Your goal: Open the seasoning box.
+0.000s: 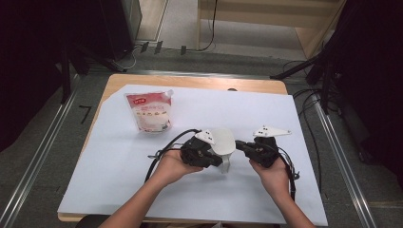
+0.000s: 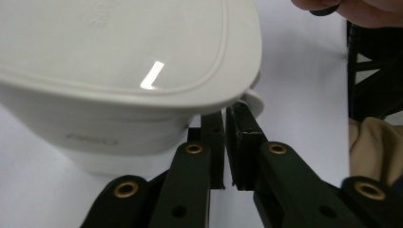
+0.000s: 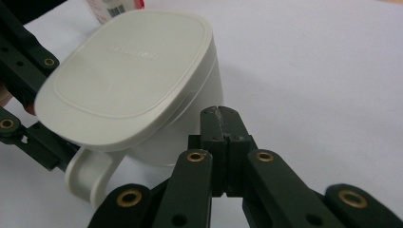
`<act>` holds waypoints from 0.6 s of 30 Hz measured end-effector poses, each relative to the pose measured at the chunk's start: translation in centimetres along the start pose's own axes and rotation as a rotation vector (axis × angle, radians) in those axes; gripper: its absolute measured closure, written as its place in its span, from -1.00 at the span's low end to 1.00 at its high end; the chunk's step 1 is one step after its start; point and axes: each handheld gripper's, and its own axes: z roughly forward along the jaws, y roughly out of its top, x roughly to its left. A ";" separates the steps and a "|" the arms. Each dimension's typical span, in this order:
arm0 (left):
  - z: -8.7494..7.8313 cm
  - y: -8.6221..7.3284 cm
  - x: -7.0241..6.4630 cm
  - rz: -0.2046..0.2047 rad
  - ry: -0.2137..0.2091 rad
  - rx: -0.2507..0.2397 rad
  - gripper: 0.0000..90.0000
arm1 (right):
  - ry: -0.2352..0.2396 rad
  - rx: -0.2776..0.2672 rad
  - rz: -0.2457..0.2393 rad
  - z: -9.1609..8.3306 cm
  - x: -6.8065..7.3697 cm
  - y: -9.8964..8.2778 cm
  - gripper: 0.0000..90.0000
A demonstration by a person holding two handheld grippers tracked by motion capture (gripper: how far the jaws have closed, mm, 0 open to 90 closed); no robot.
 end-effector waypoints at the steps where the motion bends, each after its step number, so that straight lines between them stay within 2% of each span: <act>1: -0.2 -0.1 0.0 0.003 0.004 -0.003 0.88 | 0.000 -0.006 0.004 -0.2 0.0 0.0 1.00; 6: -1.3 -0.6 0.0 0.006 0.015 0.028 0.70 | 0.012 -0.009 0.008 -1.1 0.2 -0.1 1.00; 11: -2.6 -1.3 1.2 -0.032 0.010 0.011 0.49 | 0.012 -0.003 -0.014 -2.1 0.9 -0.4 1.00; 15: -3.7 -1.6 2.1 -0.053 0.025 -0.014 0.30 | 0.027 -0.002 -0.011 -3.1 1.6 -0.8 1.00; 18: -4.1 -1.8 2.6 -0.062 0.044 -0.014 0.15 | 0.034 -0.004 -0.015 -3.8 2.3 -1.2 1.00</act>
